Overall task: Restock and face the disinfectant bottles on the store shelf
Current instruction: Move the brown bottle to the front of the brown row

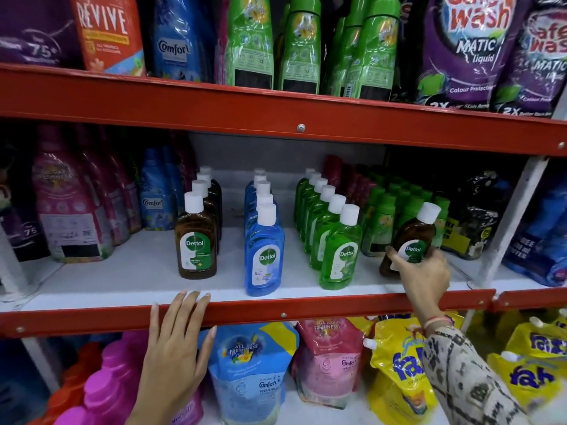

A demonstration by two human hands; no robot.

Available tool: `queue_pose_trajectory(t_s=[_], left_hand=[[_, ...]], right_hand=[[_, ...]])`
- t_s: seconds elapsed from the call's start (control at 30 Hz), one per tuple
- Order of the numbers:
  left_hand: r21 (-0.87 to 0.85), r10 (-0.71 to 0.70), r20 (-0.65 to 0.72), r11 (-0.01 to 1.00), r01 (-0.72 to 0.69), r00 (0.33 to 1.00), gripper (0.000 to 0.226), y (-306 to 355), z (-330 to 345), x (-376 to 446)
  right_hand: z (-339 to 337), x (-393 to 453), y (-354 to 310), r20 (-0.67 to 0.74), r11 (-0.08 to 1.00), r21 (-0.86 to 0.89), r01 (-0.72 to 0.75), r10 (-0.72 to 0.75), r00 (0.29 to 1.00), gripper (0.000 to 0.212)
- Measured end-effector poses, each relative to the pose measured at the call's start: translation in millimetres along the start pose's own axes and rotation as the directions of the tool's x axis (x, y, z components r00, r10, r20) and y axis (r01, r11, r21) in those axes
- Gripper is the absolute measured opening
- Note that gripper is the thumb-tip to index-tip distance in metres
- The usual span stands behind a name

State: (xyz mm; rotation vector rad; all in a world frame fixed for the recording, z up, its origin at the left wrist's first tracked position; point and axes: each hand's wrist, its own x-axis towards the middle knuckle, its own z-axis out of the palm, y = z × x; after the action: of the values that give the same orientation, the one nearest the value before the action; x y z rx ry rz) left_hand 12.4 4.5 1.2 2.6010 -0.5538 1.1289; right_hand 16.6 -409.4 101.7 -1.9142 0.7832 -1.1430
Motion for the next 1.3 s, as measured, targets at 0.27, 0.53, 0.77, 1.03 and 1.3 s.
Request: queue_pose_trajectory(t_s=[0.27, 0.53, 0.77, 1.03, 1.3], left_hand=[[0.041, -0.009, 0.010, 0.999, 0.008, 1.000, 0.056, -0.2, 0.9, 0.3], [0.056, -0.046, 0.008, 0.997, 0.046, 0.999, 0.059, -25.0, -12.4, -2.8], [0.099, -0.065, 0.005, 0.993, 0.064, 0.998, 0.060, -60.9, -25.0, -10.4], [0.067, -0.054, 0.004, 0.996, 0.054, 0.999, 0.059, -64.7, -25.5, -11.2], [0.050, -0.042, 0.006, 0.998, 0.042, 0.999, 0.058, -67.7, -23.8, -12.5]], right_hand=[[-32.2, -65.3, -74.4, 0.121, 0.983, 0.159, 0.091, -0.111, 0.986, 0.085], [2.3, -165.7, -150.0, 0.365, 0.919, 0.377, 0.114, -0.261, 0.894, 0.075], [66.5, -226.1, -184.0, 0.438, 0.907, 0.406, 0.112, -0.300, 0.847, 0.076], [115.9, -257.3, -185.3, 0.450, 0.963, 0.221, 0.153, -0.240, 0.860, 0.077], [128.7, -266.3, -186.1, 0.420, 0.968, 0.135, 0.213, -0.250, 0.872, 0.083]])
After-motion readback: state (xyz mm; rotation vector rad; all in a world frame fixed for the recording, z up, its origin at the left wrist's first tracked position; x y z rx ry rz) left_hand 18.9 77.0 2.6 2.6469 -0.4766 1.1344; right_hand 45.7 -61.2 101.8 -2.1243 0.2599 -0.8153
